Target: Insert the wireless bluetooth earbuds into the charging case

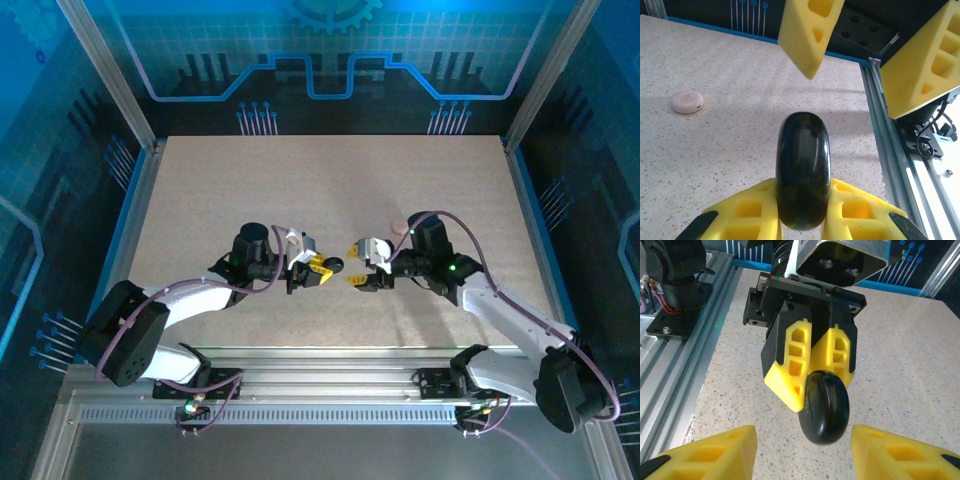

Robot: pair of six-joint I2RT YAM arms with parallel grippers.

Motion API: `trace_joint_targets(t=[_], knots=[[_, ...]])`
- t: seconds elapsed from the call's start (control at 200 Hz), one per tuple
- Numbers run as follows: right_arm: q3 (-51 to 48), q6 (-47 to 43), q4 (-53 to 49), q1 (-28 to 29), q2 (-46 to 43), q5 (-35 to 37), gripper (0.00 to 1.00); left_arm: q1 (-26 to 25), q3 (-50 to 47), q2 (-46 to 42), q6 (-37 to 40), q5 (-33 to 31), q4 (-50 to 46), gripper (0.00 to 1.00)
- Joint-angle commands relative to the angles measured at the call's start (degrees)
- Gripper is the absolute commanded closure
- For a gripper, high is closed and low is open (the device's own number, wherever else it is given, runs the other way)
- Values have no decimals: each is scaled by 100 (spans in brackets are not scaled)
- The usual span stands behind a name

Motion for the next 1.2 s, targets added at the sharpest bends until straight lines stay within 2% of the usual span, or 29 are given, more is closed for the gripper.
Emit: trace_joint_targets(t=[0.0,0.215,0.48,0.775,0.94,1.116,1.196], knots=[[-81,0,117,-116,-97,120,47,-25,68,-190,149,162,52,93],[449,-179,-360,-102,542,-385,48,-31,-39,-176,118,325,370,93],[887,-336,-462,55,1234,-811,51,-42,-51,-194,133,339,362,93],[1188,-585,-822,92,1585,-1019,64,-45,-29,-221,141,322,328,93],[1190,-654,-869,92,1657,-966,84,-51,-21,-240,159,236,281,92],[1190,-667,-886,93,1634,-815,87,-52,-5,-231,217,138,181,89],[1190,-668,-877,93,1599,-732,87,-46,-5,-223,216,103,181,84]])
